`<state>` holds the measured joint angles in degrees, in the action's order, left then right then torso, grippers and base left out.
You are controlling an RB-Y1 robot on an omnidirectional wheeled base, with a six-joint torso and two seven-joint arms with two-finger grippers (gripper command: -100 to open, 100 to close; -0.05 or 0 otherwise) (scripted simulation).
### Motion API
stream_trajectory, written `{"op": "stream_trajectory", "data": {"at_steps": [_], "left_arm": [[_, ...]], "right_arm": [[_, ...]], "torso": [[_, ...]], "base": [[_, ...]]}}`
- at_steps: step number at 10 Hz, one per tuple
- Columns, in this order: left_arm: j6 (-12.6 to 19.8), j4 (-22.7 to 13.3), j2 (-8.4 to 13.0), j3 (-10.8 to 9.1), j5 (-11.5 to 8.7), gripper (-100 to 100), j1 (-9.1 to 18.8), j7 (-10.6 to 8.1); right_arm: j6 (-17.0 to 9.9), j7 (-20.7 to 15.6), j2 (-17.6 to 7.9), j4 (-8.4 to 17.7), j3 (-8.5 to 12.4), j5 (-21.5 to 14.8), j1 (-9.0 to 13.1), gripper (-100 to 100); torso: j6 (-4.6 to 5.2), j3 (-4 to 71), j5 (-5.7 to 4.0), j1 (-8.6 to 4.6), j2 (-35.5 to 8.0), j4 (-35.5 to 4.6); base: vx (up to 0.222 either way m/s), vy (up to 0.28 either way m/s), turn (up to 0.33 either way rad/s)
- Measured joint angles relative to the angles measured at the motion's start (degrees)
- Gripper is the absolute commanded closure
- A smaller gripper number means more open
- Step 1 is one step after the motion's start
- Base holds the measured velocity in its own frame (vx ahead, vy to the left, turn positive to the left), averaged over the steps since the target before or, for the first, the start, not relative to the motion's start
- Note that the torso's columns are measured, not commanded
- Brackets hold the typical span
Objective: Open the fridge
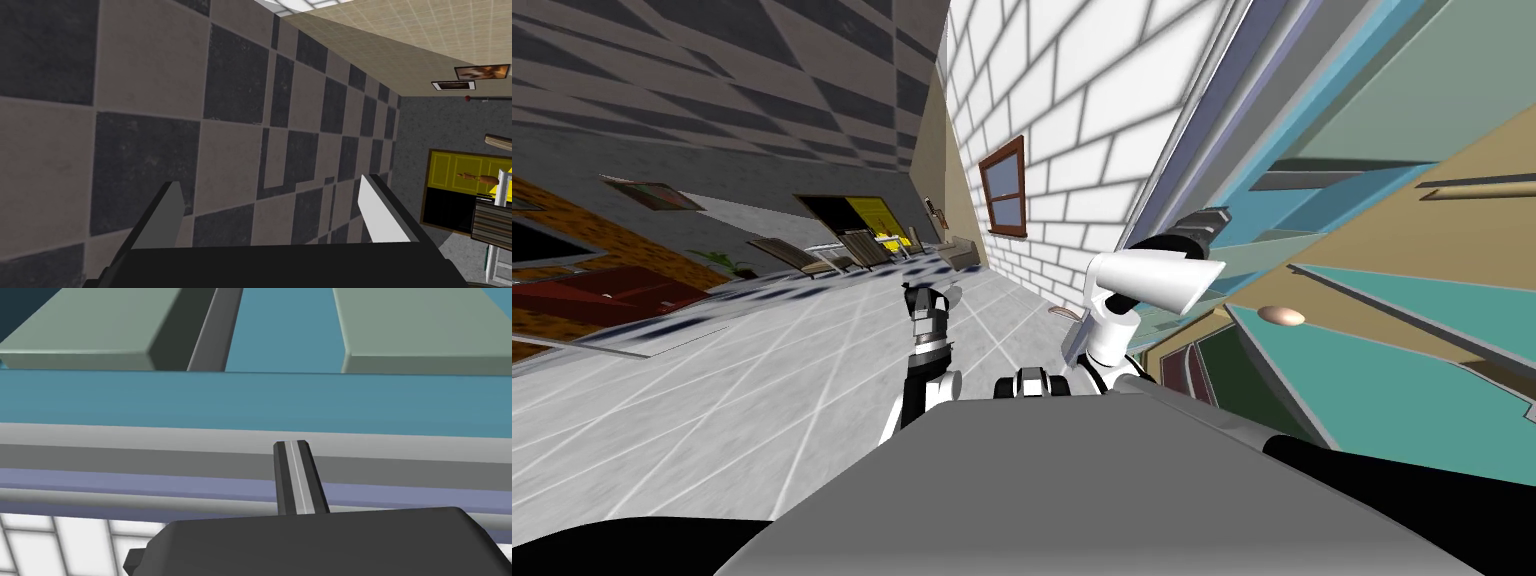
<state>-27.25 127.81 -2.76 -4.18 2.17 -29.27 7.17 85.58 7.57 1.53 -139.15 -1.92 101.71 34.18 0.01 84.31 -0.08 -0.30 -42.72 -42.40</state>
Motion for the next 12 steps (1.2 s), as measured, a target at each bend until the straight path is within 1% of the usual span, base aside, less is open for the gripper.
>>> {"op": "stream_trajectory", "data": {"at_steps": [1,2,4,6,9,10,11,12], "left_arm": [[0.0,-0.01,0.0,0.0,0.0,0,0.01,0.0],[0.01,-0.01,0.01,0.0,0.0,0,0.01,0.0],[0.01,-0.01,0.01,0.0,0.0,0,0.01,0.0],[0.0,-0.01,0.0,0.0,0.0,0,0.01,0.0],[0.0,0.0,0.0,0.0,0.0,0,0.01,0.0],[0.0,0.0,0.0,0.0,0.0,0,0.01,0.0],[0.0,-0.01,0.0,0.0,0.0,0,0.01,0.0],[0.0,-0.01,0.0,0.0,0.0,0,0.01,0.0]], "right_arm": [[-0.04,-0.24,-1.17,0.11,0.2,0.0,0.39,-100],[-0.17,-0.28,-2.58,0.81,0.4,-0.23,1.01,-100],[-0.43,-1.09,-5.31,2.61,1.61,-0.36,3.63,-100],[-1.12,-1.45,-7.46,4.79,3.1,-0.42,5.97,-100],[-2.12,-2.42,-9.35,9.01,5.56,-1.08,10.87,-100],[-2.28,-2.82,-9.55,9.56,5.95,-1.22,11.87,-100],[-2.47,-3.2,-9.83,10.66,6.62,-1.38,13.44,-100],[-2.77,-3.6,-10.15,12.37,7.56,-1.62,15.17,-100]], "torso": [[0.01,-0.08,-0.03,-0.06,-0.1,-0.05],[0.0,0.02,0.01,0.07,0.07,0.0],[-0.01,0.26,0.08,0.3,0.44,0.12],[-0.02,0.34,0.1,0.35,0.56,0.16],[-0.01,0.25,0.08,0.3,0.43,0.11],[0.0,0.22,0.07,0.28,0.38,0.1],[-0.01,0.22,0.08,0.29,0.38,0.1],[-0.01,0.25,0.08,0.29,0.42,0.11]], "base": [[0.013,0.004,0.017],[0.0,-0.007,0.017],[0.003,-0.006,0.026],[0.022,0.002,0.038],[0.025,0.005,0.032],[0.015,0.002,0.028],[0.019,0.001,0.05],[0.016,0.002,0.019]]}}
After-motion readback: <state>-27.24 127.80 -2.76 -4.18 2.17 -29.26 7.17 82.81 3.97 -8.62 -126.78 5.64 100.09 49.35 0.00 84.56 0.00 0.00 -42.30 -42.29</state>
